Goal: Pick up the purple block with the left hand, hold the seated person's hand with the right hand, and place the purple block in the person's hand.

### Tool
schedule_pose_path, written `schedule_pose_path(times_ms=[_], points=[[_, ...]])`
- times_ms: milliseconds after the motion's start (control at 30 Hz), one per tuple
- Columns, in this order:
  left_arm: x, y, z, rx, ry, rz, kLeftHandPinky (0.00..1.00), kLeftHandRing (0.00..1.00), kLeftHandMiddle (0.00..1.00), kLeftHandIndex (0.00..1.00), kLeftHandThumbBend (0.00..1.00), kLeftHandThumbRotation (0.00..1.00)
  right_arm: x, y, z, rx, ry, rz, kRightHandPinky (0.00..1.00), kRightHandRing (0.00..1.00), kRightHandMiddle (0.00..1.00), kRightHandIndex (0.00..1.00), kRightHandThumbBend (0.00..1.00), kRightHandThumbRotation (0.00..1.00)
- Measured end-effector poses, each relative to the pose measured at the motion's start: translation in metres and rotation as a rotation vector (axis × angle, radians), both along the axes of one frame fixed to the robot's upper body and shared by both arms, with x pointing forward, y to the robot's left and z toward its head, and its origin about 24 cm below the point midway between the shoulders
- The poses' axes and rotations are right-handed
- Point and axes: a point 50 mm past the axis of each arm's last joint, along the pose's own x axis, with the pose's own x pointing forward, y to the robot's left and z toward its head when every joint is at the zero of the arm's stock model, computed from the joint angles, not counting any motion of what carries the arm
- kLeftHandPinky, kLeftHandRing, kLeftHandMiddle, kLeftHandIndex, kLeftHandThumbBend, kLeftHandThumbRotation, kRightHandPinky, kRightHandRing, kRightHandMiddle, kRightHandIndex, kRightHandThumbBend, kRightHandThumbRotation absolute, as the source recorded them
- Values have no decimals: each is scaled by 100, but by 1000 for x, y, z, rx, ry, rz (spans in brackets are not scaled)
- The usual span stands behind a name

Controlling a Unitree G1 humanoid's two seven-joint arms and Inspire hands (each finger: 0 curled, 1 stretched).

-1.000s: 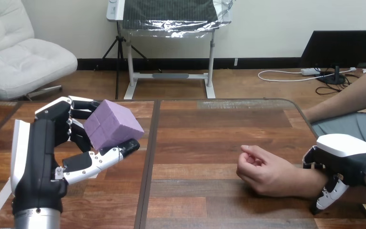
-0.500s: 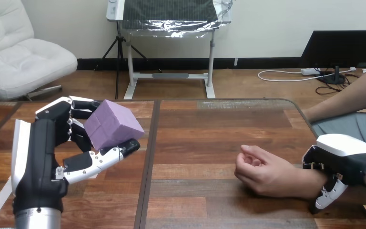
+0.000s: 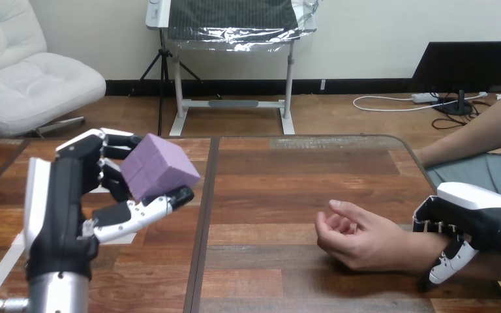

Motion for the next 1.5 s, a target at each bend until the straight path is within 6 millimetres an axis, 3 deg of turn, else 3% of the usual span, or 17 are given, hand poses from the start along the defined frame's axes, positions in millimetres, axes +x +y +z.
schedule_pose_path(times_ms=[600, 633, 1500], points=[[33, 1, -17, -26, 51, -110, 27, 34, 38, 41, 68, 0, 2, 0, 11, 74, -44, 9, 33, 38, 44, 46, 83, 0], [42, 1, -22, -31, 72, -118, 28, 34, 39, 42, 69, 0, 4, 3, 17, 97, -76, 22, 34, 38, 44, 46, 84, 0], [81, -3, -41, 1, 174, -118, 31, 37, 42, 44, 70, 0, 8, 10, 33, 153, -133, 37, 36, 40, 45, 46, 83, 1]])
